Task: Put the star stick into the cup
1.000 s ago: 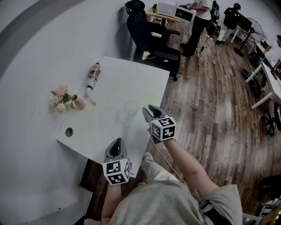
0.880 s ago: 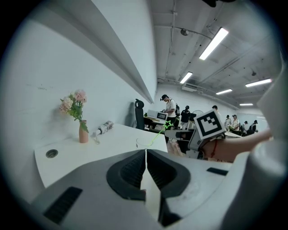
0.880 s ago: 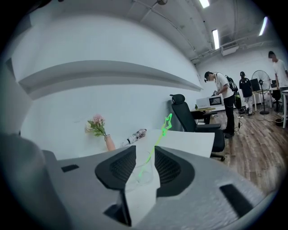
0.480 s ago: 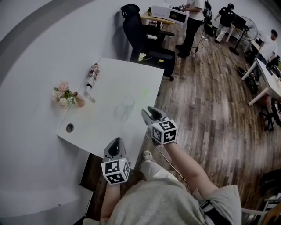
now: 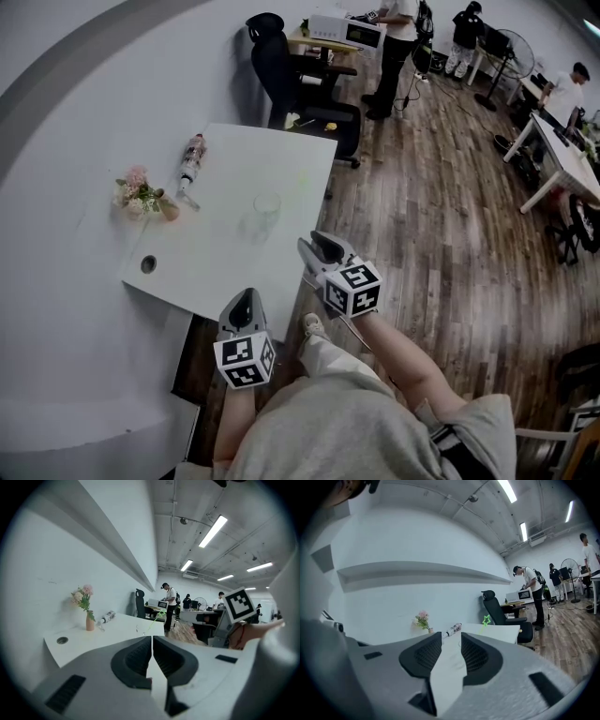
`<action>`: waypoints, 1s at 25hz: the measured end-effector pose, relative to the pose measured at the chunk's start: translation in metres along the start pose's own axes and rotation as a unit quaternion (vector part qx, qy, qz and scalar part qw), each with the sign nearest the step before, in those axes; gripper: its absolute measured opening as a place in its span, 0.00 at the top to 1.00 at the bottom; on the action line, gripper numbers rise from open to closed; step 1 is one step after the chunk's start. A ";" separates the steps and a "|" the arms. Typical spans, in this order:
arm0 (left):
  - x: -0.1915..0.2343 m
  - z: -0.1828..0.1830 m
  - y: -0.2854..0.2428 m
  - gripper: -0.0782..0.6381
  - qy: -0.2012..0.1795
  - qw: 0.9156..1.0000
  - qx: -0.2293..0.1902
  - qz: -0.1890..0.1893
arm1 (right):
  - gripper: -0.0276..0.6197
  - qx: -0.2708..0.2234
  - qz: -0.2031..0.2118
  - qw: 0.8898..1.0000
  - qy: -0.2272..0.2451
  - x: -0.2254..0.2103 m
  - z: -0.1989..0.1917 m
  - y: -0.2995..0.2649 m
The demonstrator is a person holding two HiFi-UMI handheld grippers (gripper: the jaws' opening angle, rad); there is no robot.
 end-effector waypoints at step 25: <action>-0.013 -0.020 0.083 0.88 -0.011 1.000 -0.016 -0.021 | 0.93 -0.056 0.003 0.998 0.022 0.083 0.005 0.123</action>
Point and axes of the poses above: the fingertips, and each gripper's own axes: y backward along the fingers, x to its left, z out of its top, the point moved 6 cm from there along y, backward along the fingers, and after that the axes turned 9 degrees about -z, right-handed, at the moved point
